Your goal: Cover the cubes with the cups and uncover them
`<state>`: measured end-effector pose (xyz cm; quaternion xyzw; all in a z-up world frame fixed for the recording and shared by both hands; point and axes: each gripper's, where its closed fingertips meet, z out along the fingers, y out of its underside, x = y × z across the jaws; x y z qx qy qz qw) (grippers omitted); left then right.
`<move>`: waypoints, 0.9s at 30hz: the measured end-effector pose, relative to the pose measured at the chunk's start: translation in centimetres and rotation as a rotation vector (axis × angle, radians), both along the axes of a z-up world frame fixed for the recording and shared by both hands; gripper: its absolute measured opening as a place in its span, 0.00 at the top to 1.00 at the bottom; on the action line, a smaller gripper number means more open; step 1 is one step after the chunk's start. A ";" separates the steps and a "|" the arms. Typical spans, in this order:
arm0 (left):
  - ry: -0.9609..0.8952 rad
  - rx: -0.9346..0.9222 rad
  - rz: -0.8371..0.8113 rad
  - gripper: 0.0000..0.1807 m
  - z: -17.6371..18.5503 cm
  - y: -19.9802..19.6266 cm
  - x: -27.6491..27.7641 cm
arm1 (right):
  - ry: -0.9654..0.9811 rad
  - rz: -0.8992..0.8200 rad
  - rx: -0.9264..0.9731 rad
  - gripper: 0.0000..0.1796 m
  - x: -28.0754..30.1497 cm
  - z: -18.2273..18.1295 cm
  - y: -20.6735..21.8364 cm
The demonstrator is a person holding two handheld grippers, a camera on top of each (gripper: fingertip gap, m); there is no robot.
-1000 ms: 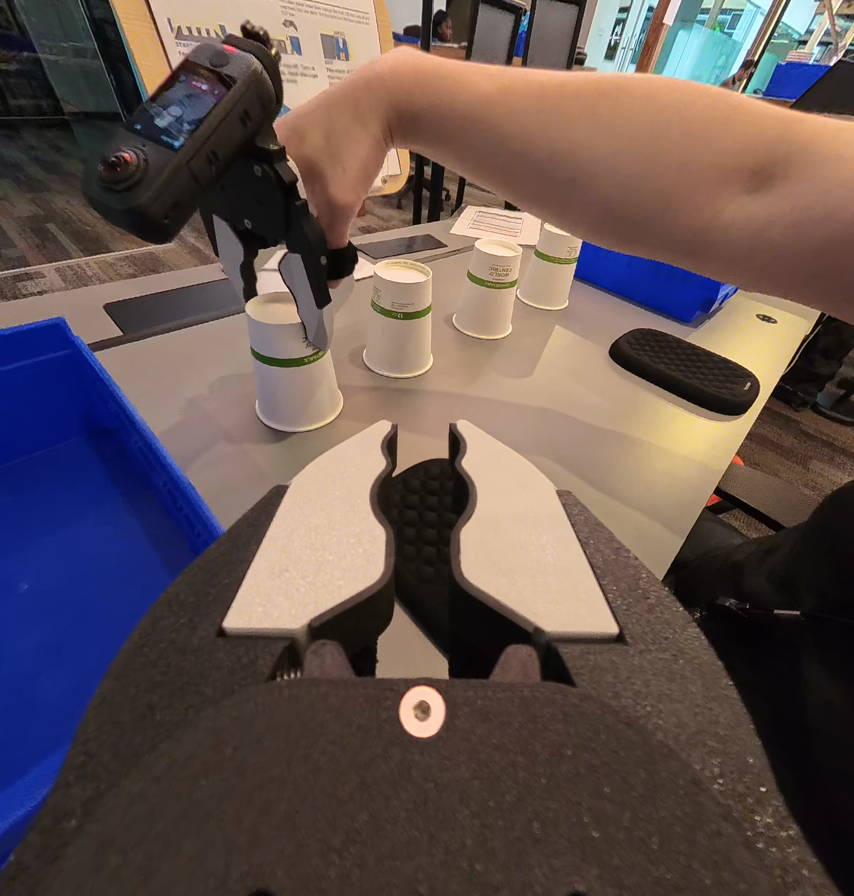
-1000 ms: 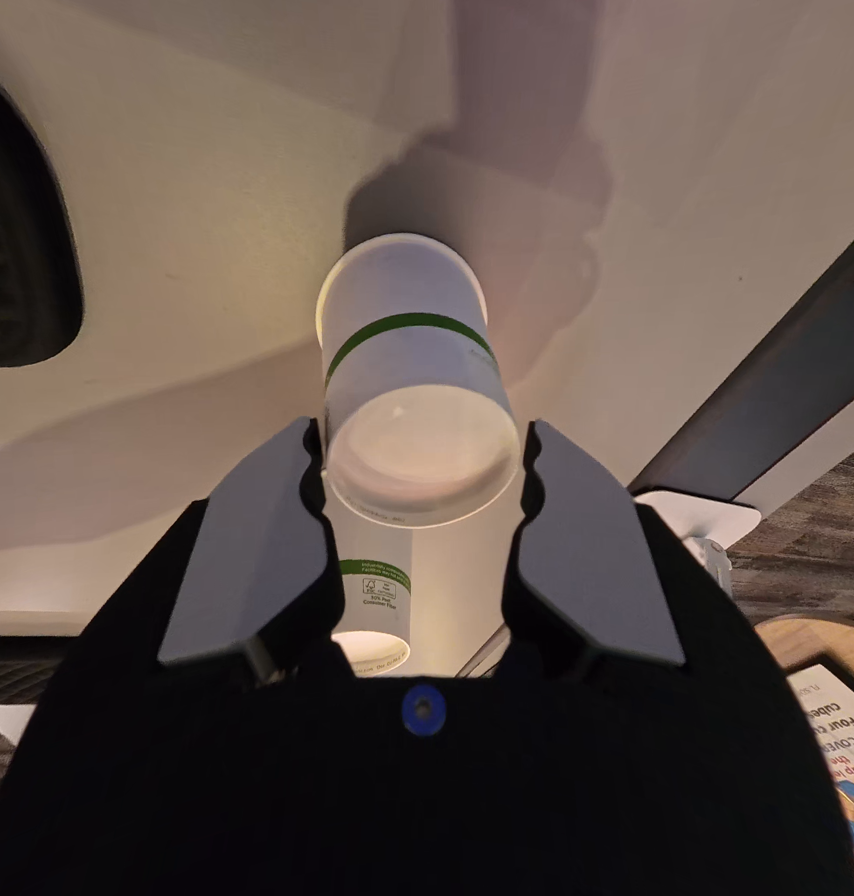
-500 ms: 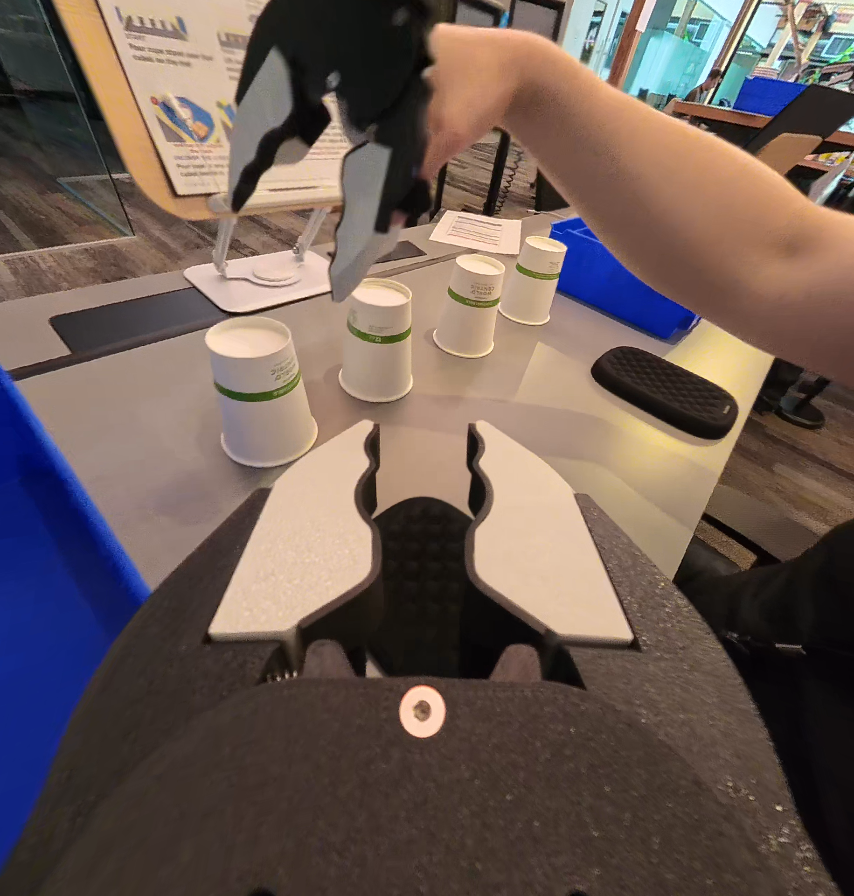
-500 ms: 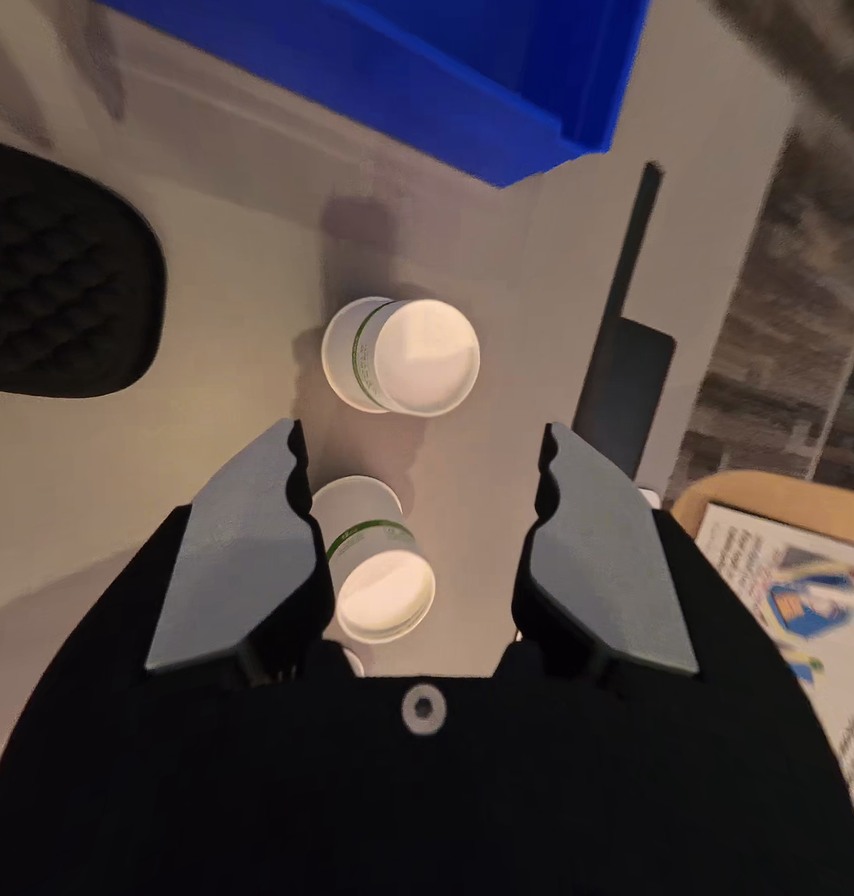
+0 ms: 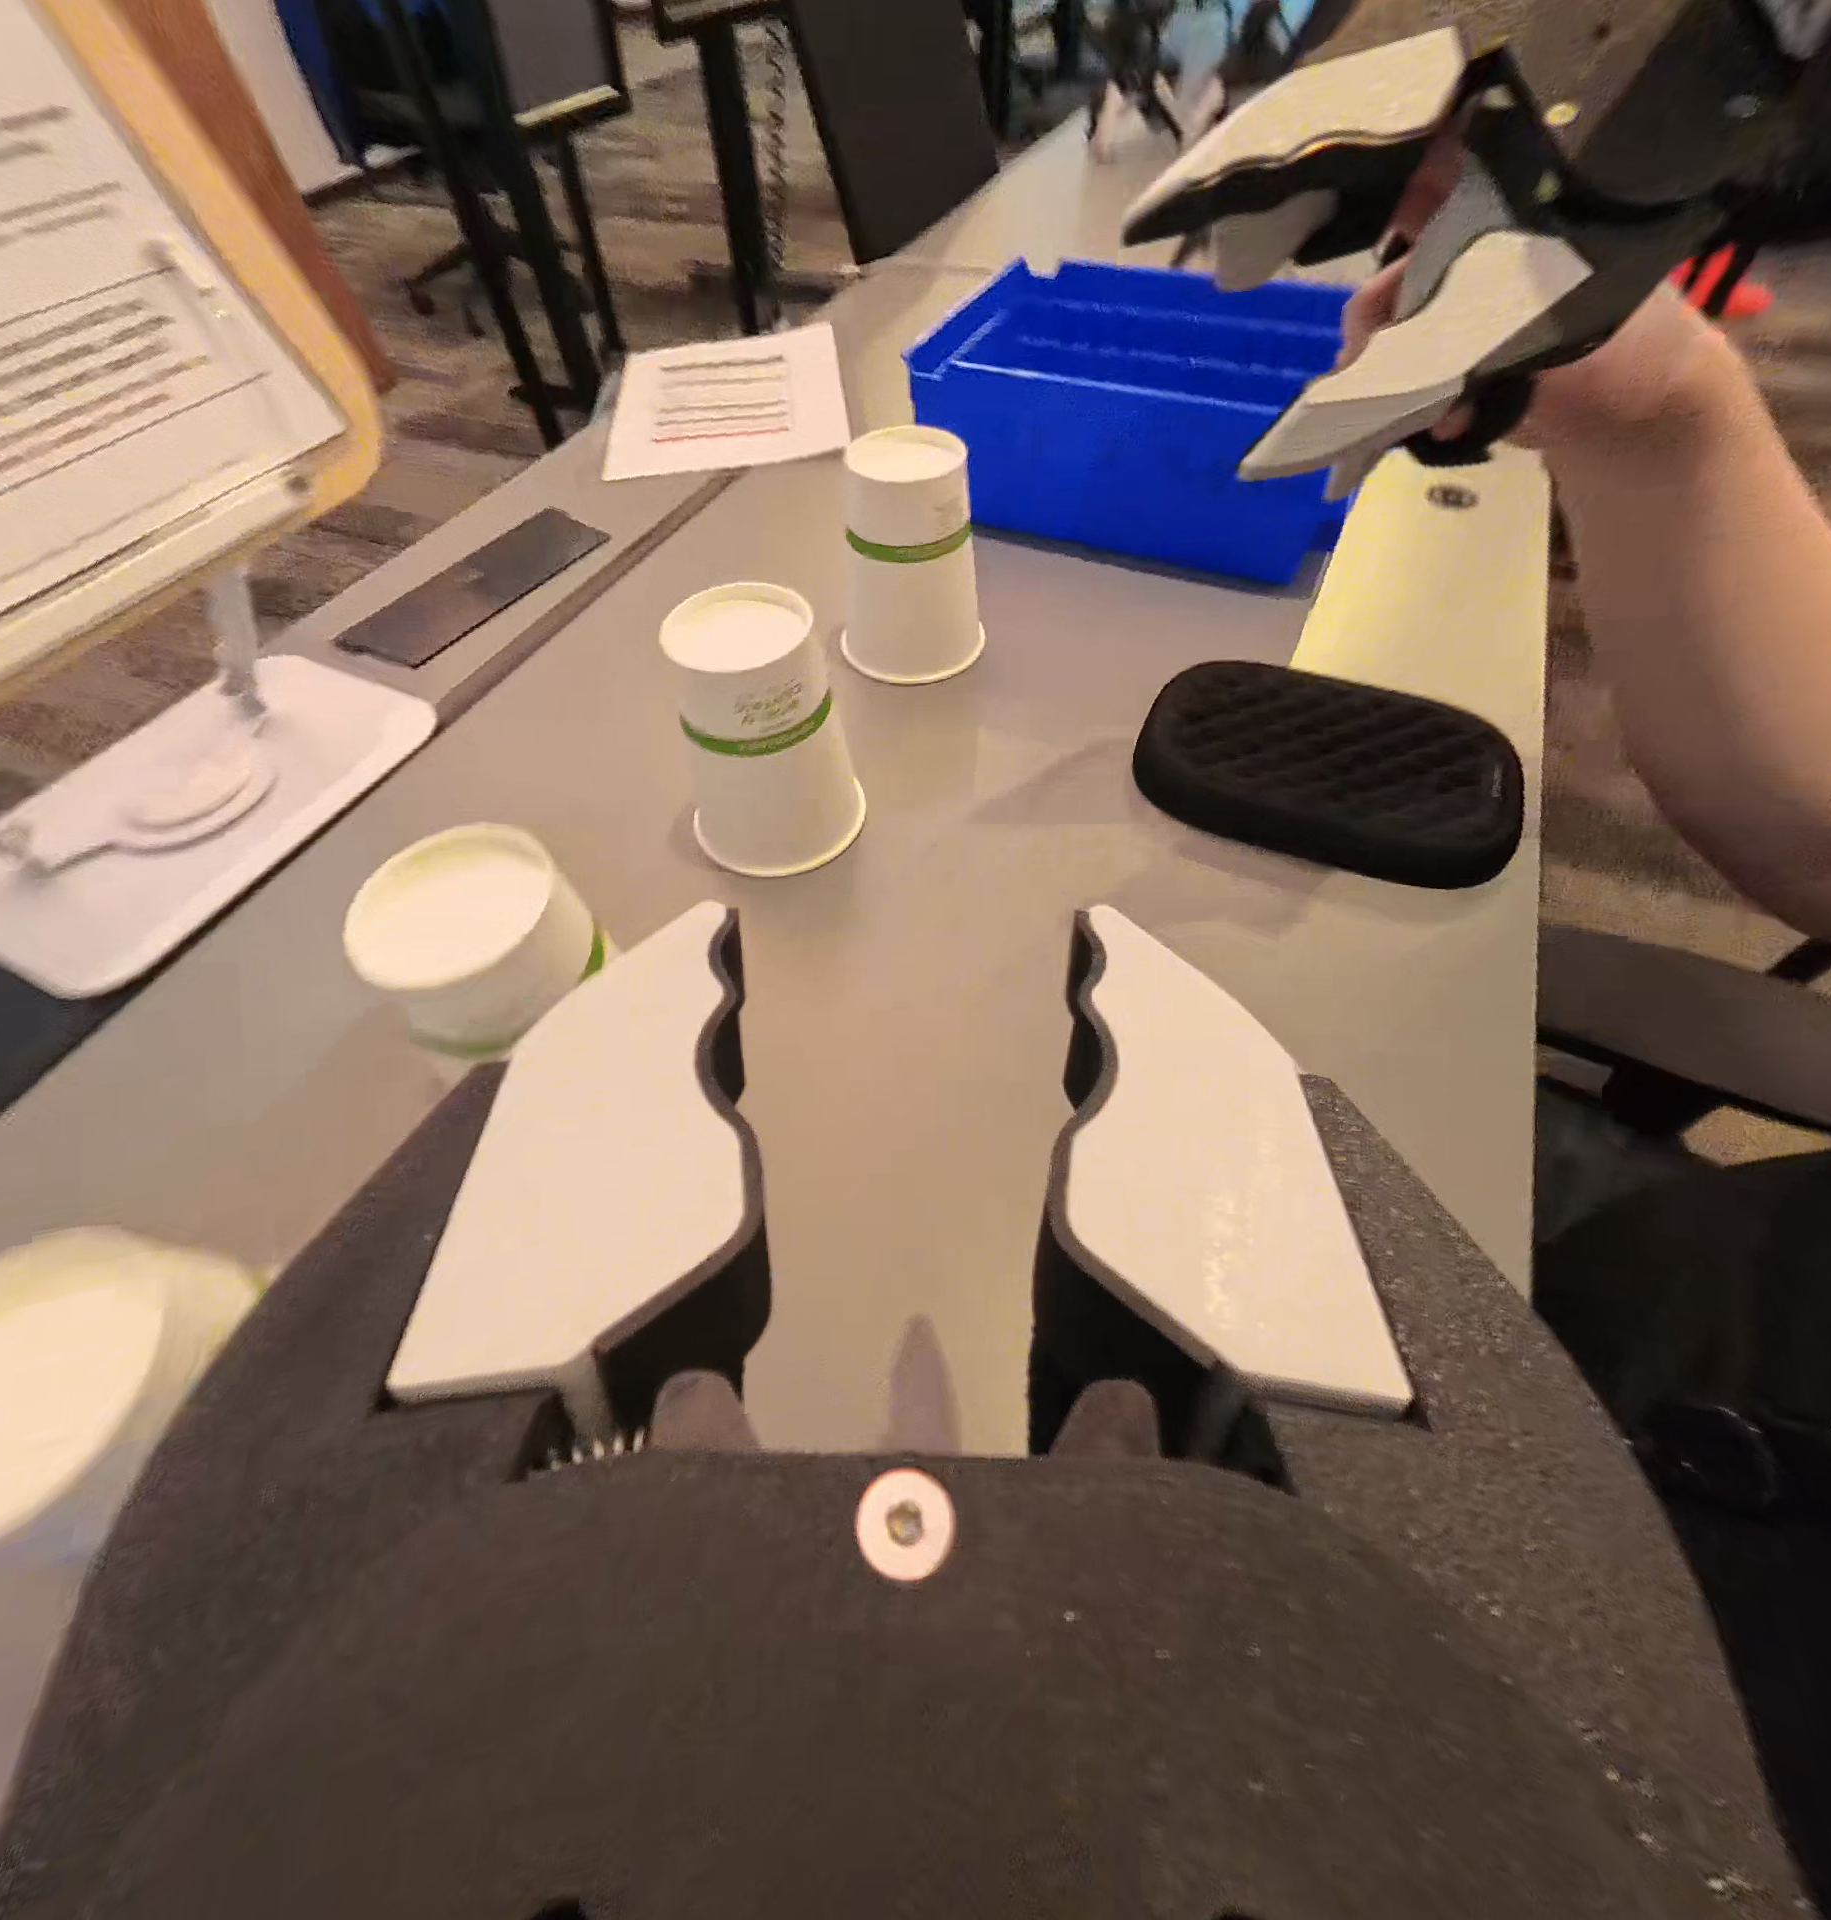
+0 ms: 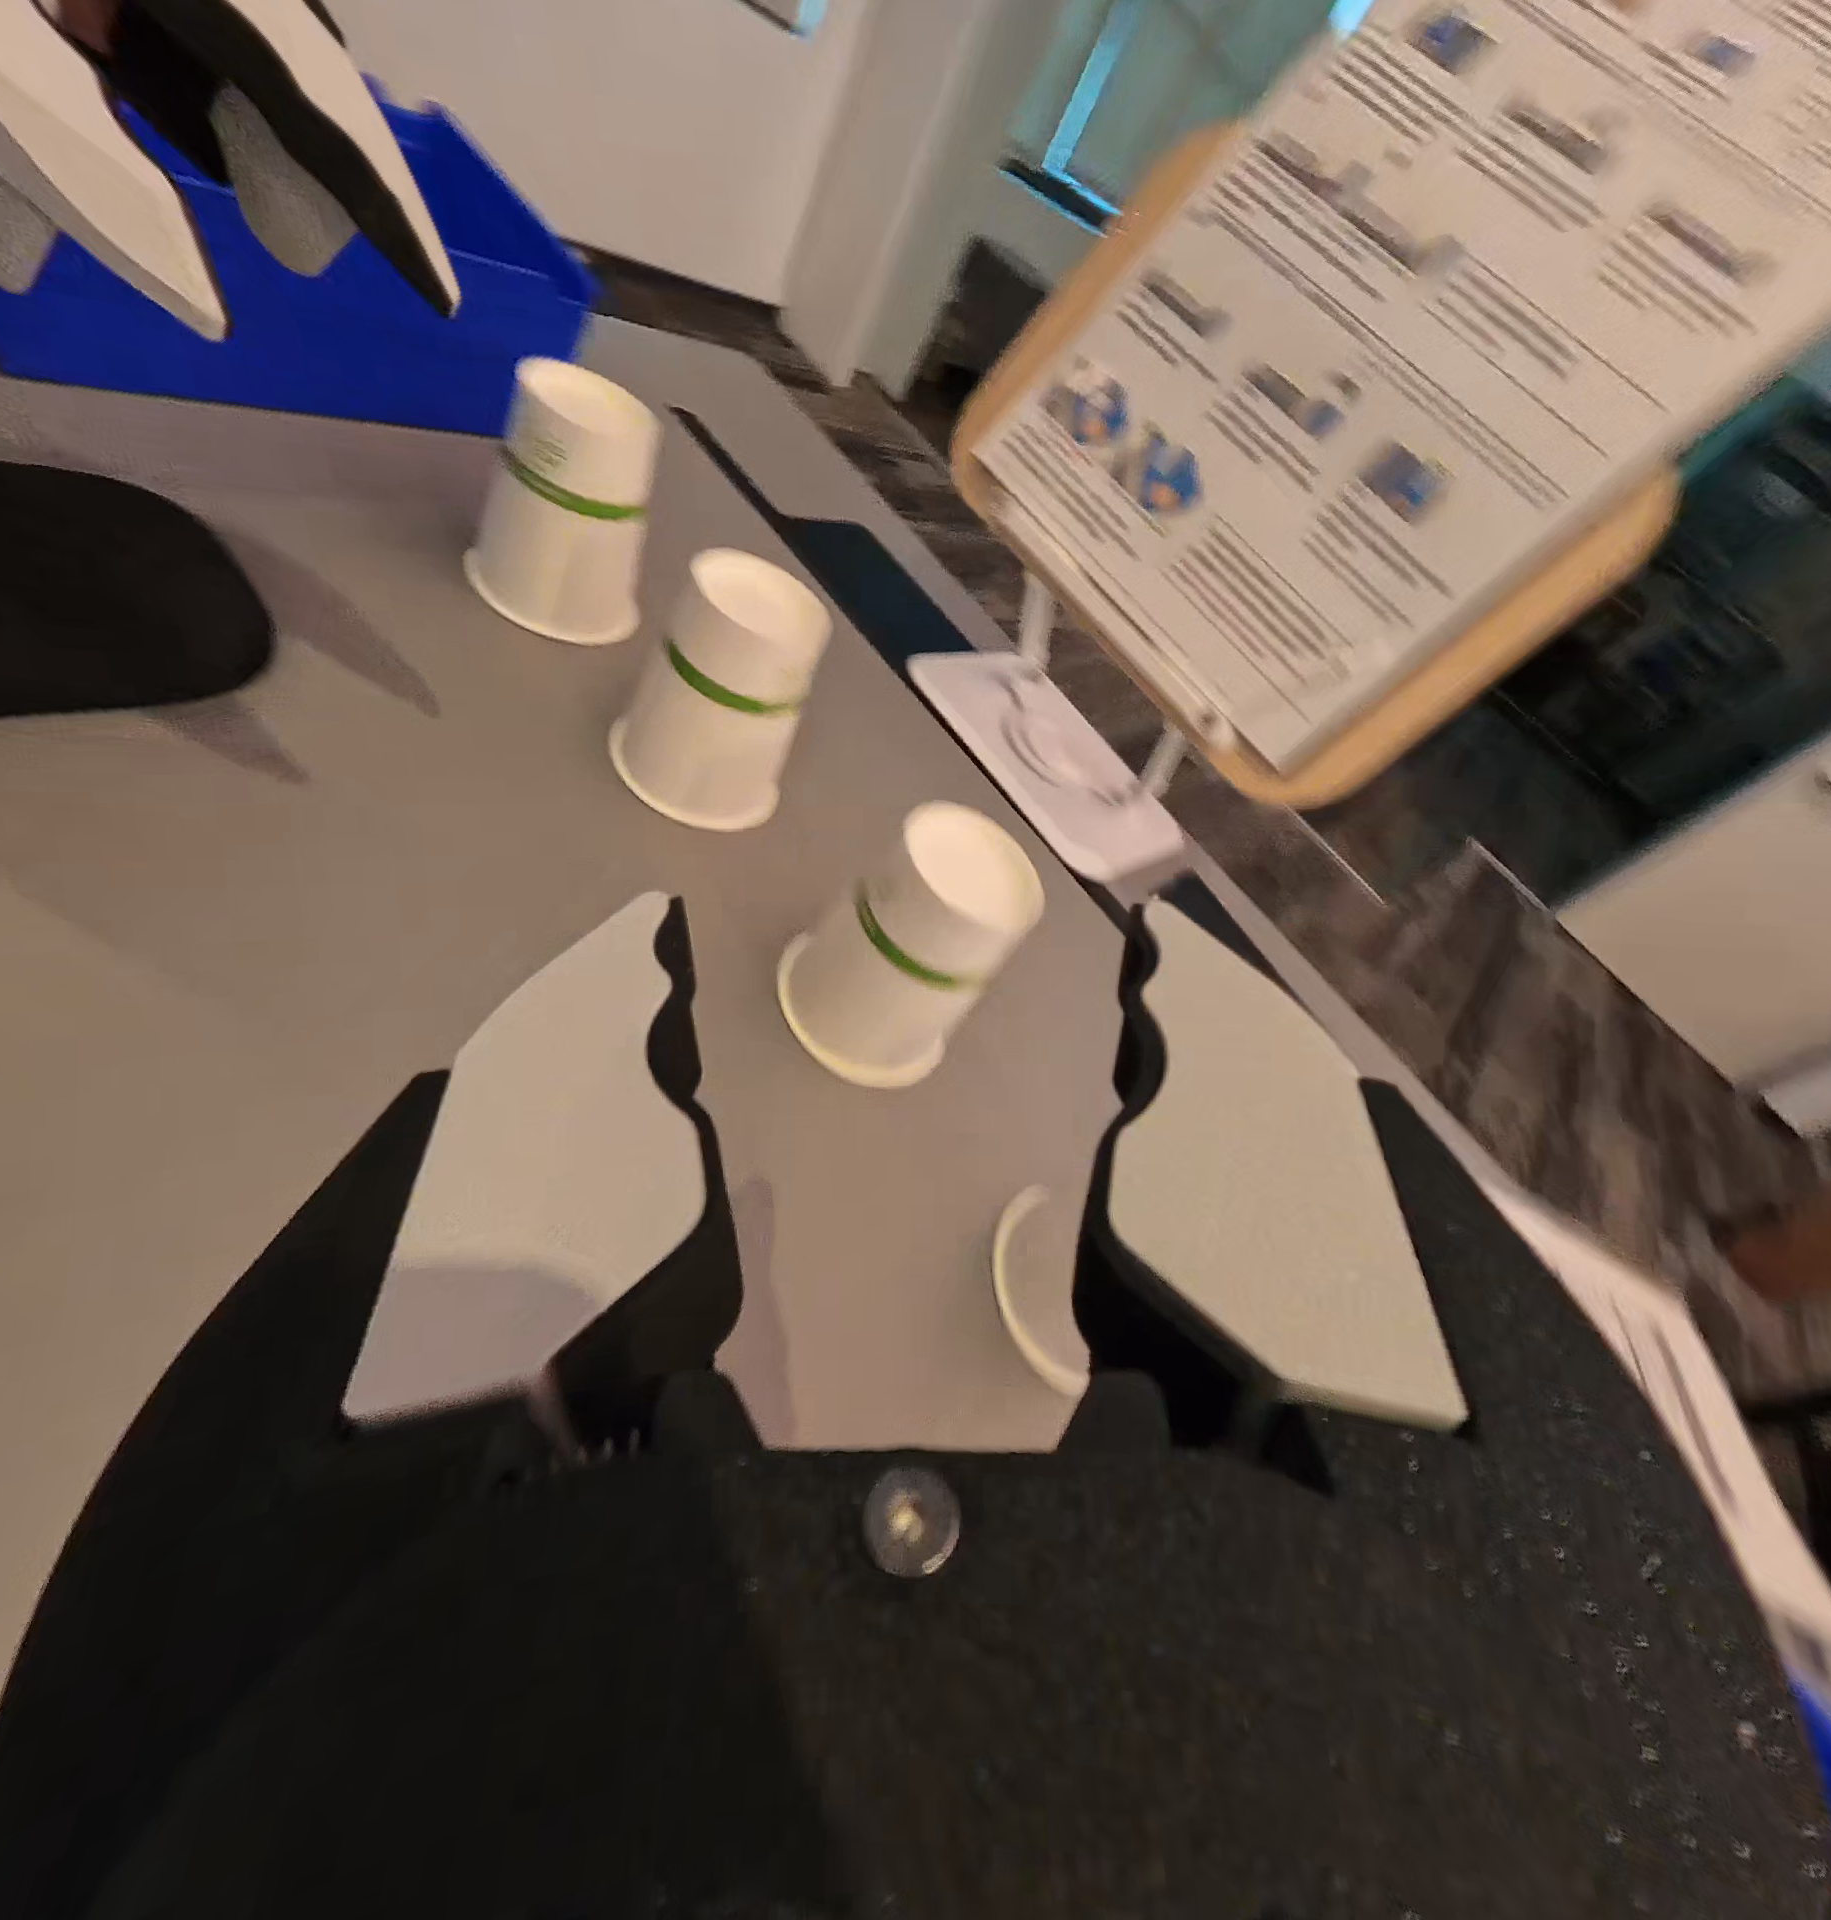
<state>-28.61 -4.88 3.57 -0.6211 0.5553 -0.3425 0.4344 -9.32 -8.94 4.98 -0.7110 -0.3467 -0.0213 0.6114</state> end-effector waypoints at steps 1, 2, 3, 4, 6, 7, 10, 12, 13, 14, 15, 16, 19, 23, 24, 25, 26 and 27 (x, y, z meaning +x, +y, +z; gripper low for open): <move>0.030 0.021 -0.027 0.67 0.1 0.1 1.9 | 0.032 -0.047 0.005 0.57 1.8 -0.6 -1.2; 0.064 0.043 -0.056 0.66 0.1 0.2 4.0 | 0.065 -0.079 0.003 0.57 3.2 -1.2 -2.3; 0.105 0.067 -0.086 0.64 0.2 0.3 6.1 | 0.095 -0.108 0.003 0.57 4.4 -1.7 -3.2; 0.150 0.096 -0.112 0.61 0.1 0.6 8.3 | 0.118 -0.134 0.008 0.56 5.5 -2.1 -4.1; 0.249 0.148 -0.169 0.56 -0.4 1.2 12.9 | 0.153 -0.164 0.011 0.57 6.9 -2.8 -5.5; 0.299 0.164 -0.199 0.53 -0.8 1.5 15.2 | 0.170 -0.174 0.015 0.56 7.4 -3.1 -6.1; 0.423 0.235 -0.245 0.49 -2.0 3.6 21.7 | 0.204 -0.199 0.021 0.56 8.6 -3.8 -7.6; 0.485 0.245 -0.276 0.49 -3.2 4.8 25.4 | 0.211 -0.220 0.013 0.56 9.4 -4.5 -8.4; 0.511 0.226 -0.290 0.48 -3.9 5.3 27.1 | 0.213 -0.232 0.007 0.56 9.9 -5.0 -8.7; 0.529 0.206 -0.302 0.47 -4.5 5.6 28.6 | 0.216 -0.243 0.000 0.56 10.3 -5.4 -9.0; 0.544 0.194 -0.314 0.47 -5.1 6.0 30.0 | 0.220 -0.253 -0.007 0.56 10.7 -5.9 -9.2; 0.561 0.191 -0.326 0.47 -5.8 6.3 31.1 | 0.226 -0.260 -0.015 0.56 11.0 -6.4 -9.5; 0.644 0.151 -0.380 0.44 -8.0 6.4 33.1 | 0.246 -0.276 -0.038 0.56 11.9 -7.6 -10.0; 0.739 0.159 -0.417 0.45 -10.2 6.7 34.2 | 0.243 -0.286 -0.082 0.55 12.7 -9.4 -10.3; 0.754 0.160 -0.429 0.46 -10.6 6.6 34.4 | 0.241 -0.286 -0.091 0.55 12.8 -9.8 -10.2; 0.772 0.158 -0.440 0.46 -10.9 6.4 34.5 | 0.242 -0.285 -0.098 0.55 12.9 -10.1 -10.2; 0.790 0.156 -0.450 0.47 -11.3 6.2 34.6 | 0.244 -0.286 -0.103 0.55 13.1 -10.3 -10.1; 0.804 0.158 -0.455 0.48 -11.6 6.1 34.8 | 0.246 -0.287 -0.107 0.55 13.2 -10.6 -10.0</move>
